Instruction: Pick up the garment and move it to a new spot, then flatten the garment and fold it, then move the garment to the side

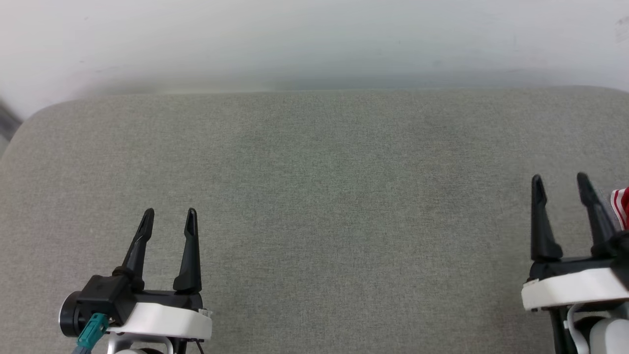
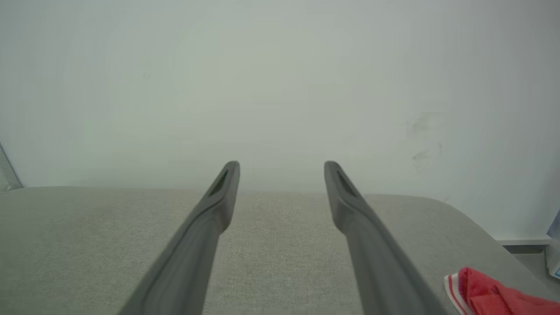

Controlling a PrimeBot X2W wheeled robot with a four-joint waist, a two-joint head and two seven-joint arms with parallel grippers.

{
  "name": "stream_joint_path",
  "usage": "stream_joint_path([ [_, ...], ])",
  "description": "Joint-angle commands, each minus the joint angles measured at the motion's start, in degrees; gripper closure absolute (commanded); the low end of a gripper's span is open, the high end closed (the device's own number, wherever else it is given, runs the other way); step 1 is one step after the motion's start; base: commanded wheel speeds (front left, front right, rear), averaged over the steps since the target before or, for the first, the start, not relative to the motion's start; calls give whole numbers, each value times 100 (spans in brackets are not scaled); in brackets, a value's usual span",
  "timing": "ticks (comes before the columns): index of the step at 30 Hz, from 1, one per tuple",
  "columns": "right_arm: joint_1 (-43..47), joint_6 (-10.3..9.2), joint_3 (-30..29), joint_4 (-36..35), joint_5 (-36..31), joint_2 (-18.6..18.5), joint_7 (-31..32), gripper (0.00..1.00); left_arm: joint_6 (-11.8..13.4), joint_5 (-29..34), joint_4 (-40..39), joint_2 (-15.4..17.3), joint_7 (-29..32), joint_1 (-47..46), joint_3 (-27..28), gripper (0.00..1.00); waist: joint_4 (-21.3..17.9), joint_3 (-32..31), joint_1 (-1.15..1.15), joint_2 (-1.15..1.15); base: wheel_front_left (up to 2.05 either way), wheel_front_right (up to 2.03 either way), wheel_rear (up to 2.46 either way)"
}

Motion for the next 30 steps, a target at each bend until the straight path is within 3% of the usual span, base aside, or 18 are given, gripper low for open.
stream_joint_path([
  [1,84,-4,27,90,49,33,-72,0,-8,7,12,-7,-12,49,12,0,-3,-17,1,0,0,0,0],
  [10,96,-4,140,656,190,46,-387,0,-8,55,54,-15,-12,90,-55,0,-22,-102,1,0,0,0,0],
  [30,106,-4,294,763,225,47,-515,0,-9,-44,104,-19,-12,104,79,0,-52,-132,1,0,0,0,0],
])
